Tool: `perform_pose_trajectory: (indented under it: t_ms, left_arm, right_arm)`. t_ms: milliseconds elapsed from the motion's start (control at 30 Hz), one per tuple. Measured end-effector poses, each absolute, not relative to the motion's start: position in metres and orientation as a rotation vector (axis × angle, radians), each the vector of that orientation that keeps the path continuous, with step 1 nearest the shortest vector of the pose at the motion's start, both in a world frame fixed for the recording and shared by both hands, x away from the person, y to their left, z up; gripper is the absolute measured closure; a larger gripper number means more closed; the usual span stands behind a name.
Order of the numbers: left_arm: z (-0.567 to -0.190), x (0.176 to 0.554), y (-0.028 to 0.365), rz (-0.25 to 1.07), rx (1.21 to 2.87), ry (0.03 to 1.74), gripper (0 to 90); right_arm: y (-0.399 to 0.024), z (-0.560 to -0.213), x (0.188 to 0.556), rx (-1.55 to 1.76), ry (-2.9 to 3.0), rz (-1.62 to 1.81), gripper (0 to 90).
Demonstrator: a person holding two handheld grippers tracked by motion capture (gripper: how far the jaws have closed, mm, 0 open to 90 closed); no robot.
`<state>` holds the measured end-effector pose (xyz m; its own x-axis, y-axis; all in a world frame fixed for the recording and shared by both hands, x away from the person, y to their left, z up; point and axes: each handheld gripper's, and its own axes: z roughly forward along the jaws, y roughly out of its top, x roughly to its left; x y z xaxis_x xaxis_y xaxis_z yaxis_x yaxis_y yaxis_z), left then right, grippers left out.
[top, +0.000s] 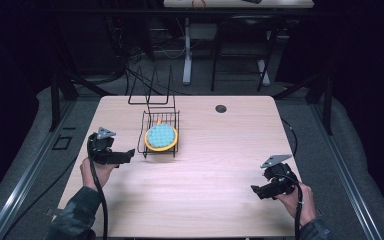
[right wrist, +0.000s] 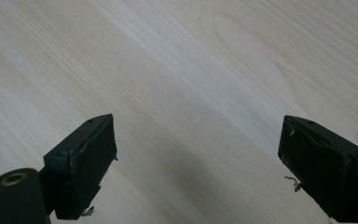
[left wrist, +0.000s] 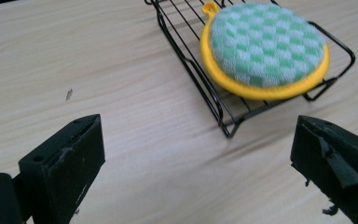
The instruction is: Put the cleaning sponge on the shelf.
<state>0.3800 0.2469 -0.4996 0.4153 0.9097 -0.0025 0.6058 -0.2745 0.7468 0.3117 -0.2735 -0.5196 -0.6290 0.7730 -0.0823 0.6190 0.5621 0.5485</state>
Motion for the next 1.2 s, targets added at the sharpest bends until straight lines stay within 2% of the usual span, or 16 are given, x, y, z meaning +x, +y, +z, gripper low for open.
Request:
perform_pose_trajectory:
  t_ms: [633, 1200]
  left_arm:
    - [-0.511, 0.325, 0.281, 0.516, 1.999, 1.360, 0.2]
    - [-0.516, 0.325, 0.281, 0.488, 2.032, 1.344, 0.1]
  right_arm:
    - [-0.274, -0.521, 0.313, 1.148, 2.487, 0.665, 8.6]
    - [-0.275, -0.520, 0.312, 1.154, 2.482, 0.669, 8.3]
